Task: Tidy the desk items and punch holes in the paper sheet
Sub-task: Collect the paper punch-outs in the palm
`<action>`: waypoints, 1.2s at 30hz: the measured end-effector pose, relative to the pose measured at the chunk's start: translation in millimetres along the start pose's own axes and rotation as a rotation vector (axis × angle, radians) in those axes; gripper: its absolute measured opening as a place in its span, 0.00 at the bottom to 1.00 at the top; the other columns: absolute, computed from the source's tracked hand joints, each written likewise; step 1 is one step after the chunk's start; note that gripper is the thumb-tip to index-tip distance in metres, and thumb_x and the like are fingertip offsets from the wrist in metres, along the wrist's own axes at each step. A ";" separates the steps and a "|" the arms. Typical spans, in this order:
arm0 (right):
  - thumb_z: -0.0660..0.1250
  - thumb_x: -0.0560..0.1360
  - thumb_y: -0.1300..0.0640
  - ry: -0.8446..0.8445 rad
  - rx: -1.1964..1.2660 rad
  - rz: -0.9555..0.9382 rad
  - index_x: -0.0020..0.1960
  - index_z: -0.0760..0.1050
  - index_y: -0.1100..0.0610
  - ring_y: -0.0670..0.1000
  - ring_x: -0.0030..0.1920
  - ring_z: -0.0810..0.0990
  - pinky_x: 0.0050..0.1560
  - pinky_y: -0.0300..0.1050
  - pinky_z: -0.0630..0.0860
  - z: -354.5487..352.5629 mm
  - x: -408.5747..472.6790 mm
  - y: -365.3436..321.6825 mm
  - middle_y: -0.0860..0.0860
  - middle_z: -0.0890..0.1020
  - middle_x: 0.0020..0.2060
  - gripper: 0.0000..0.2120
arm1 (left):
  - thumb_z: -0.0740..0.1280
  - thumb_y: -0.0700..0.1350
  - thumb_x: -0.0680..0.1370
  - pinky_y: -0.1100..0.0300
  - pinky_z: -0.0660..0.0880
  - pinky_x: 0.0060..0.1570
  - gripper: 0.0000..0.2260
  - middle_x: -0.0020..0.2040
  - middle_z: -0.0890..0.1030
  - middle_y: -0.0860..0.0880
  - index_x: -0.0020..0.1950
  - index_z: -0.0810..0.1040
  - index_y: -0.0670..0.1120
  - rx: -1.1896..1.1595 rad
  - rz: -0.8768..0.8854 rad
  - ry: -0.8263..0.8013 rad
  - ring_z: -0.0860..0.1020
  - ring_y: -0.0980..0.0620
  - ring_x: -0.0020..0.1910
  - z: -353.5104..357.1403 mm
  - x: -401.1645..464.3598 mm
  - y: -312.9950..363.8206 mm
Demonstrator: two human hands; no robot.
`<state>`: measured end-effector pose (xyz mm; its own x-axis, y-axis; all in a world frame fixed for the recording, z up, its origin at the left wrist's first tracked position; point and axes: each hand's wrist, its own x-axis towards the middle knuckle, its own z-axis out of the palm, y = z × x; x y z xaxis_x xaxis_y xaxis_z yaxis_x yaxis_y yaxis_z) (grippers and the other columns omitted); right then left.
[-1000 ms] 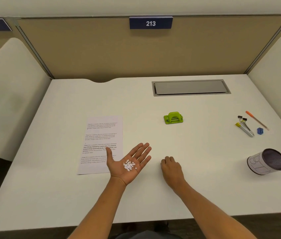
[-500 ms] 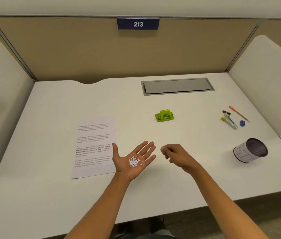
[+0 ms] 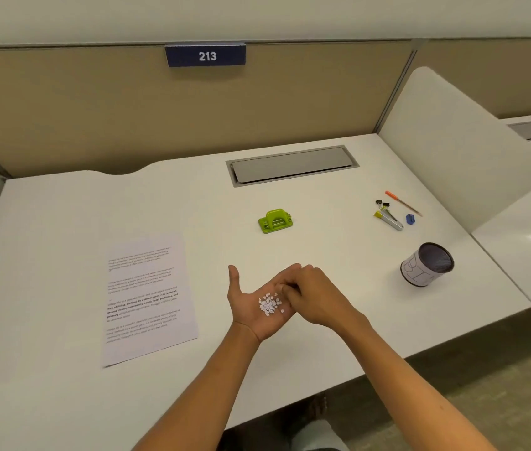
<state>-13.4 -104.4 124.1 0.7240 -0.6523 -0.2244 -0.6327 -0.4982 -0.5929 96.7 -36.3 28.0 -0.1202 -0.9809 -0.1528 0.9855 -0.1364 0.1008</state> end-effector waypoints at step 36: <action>0.52 0.83 0.43 0.562 1.190 0.290 0.53 0.81 0.56 0.49 0.47 0.86 0.47 0.47 0.82 -255.9 -0.3 310.9 0.51 0.87 0.45 0.24 | 0.64 0.74 0.68 0.41 0.71 0.67 0.49 0.68 0.74 0.33 0.69 0.70 0.32 0.185 0.087 0.225 0.74 0.35 0.68 109.8 323.1 -188.2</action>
<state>-280.7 -405.3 137.7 0.2141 -0.9358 -0.2801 0.0862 0.3038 -0.9488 -140.8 -342.8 67.7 0.0135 -0.9376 -0.3475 0.9498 -0.0966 0.2976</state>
